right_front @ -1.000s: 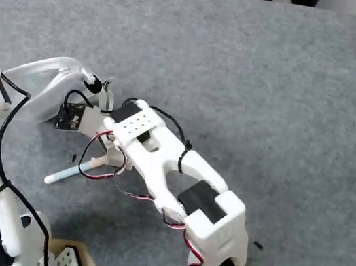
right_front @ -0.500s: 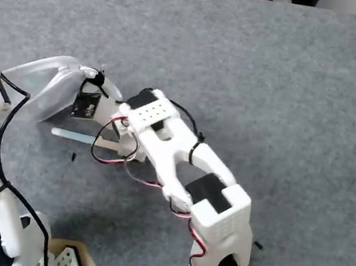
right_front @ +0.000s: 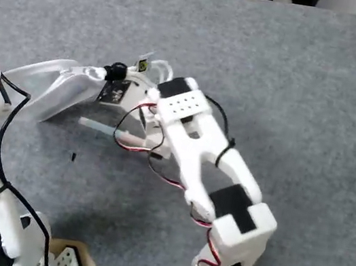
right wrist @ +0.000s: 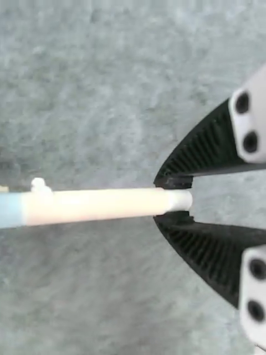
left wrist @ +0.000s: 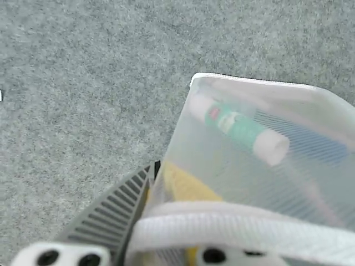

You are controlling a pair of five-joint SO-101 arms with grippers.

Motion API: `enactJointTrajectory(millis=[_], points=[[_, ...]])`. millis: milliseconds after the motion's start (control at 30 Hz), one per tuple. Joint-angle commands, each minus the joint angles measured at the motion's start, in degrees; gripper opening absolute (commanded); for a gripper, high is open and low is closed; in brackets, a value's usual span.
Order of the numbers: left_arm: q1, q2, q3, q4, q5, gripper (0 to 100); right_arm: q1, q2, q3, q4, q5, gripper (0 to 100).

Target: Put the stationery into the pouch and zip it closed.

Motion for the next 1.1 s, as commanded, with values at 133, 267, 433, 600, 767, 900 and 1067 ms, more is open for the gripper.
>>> enactJointTrajectory(millis=[133,267,433,600,767,900,1067], points=[[-0.66,0.18,-0.4,-0.7,-0.09,3,9.85,-3.38,5.76,0.88,0.62,1.2],[-0.66,0.09,-0.48,-0.7,-0.09,3,15.12,-3.56,9.71,2.99,2.55,1.2],[-0.66,0.09,-0.48,-0.7,-0.09,3,19.78,-3.56,11.56,3.69,2.64,1.4],[-0.66,0.0,-0.48,-0.7,-0.09,3,20.31,-3.82,11.56,3.6,1.76,7.0],[-0.66,-0.09,-0.48,-0.7,-0.09,3,20.04,-3.91,11.3,3.43,0.44,11.8],[-0.66,-0.18,-0.48,-0.62,-0.09,3,20.04,-3.91,11.21,3.6,0.35,12.0],[-0.66,-0.18,-0.48,-0.53,-0.09,3,19.96,-6.99,11.12,3.34,0.09,12.0]])
